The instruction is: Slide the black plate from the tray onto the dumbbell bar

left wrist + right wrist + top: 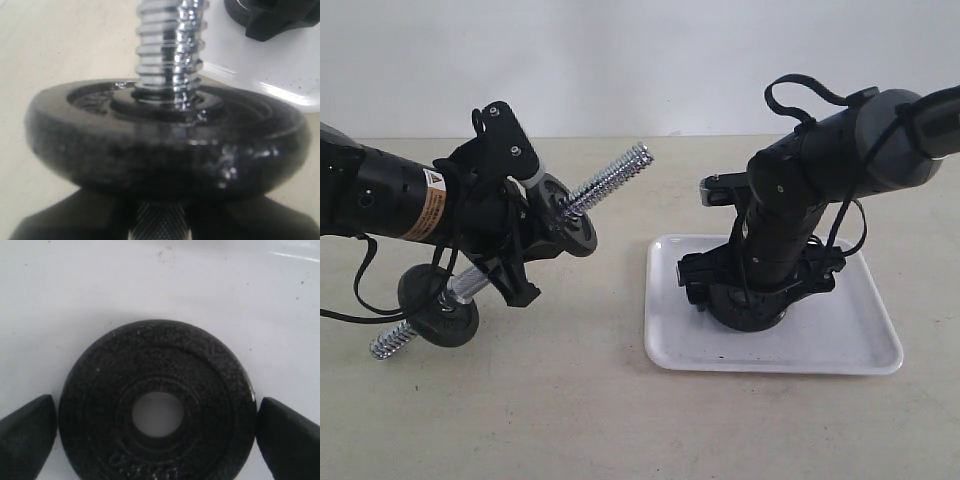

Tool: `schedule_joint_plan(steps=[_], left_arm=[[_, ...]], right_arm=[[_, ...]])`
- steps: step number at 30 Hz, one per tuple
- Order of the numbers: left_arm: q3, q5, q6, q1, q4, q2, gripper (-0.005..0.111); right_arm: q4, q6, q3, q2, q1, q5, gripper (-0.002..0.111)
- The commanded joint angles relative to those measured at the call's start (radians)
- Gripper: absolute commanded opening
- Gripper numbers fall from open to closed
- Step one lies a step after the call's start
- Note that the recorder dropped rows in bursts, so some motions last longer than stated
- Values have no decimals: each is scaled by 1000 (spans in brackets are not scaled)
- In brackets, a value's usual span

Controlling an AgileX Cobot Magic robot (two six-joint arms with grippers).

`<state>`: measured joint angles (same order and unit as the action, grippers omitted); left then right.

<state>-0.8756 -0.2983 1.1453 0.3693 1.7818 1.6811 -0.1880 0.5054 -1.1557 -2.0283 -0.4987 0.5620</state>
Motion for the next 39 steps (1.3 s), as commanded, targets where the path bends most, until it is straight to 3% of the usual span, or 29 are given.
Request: schedule_joint_plan(steps=[1, 7, 9, 11, 16, 30, 39], left_arm=[[-23, -15, 28, 0, -37, -51, 4], [-23, -15, 28, 0, -37, -51, 4], [-23, -15, 28, 0, -37, -51, 4], [-23, -15, 28, 0, -37, -51, 4], [-23, -15, 28, 0, -37, -51, 4], [-23, -15, 28, 0, -37, -51, 4], [-23, -15, 28, 0, -37, -51, 4]], right_arm=[[1, -20, 46, -74, 1, 144, 104], [1, -17, 46, -74, 1, 145, 103], [1, -17, 46, -74, 1, 145, 94], [1, -17, 46, -74, 1, 145, 75], [1, -17, 46, -74, 1, 142, 0], [1, -27, 46, -69, 1, 96, 3], [1, -134, 46, 142, 1, 96, 3]])
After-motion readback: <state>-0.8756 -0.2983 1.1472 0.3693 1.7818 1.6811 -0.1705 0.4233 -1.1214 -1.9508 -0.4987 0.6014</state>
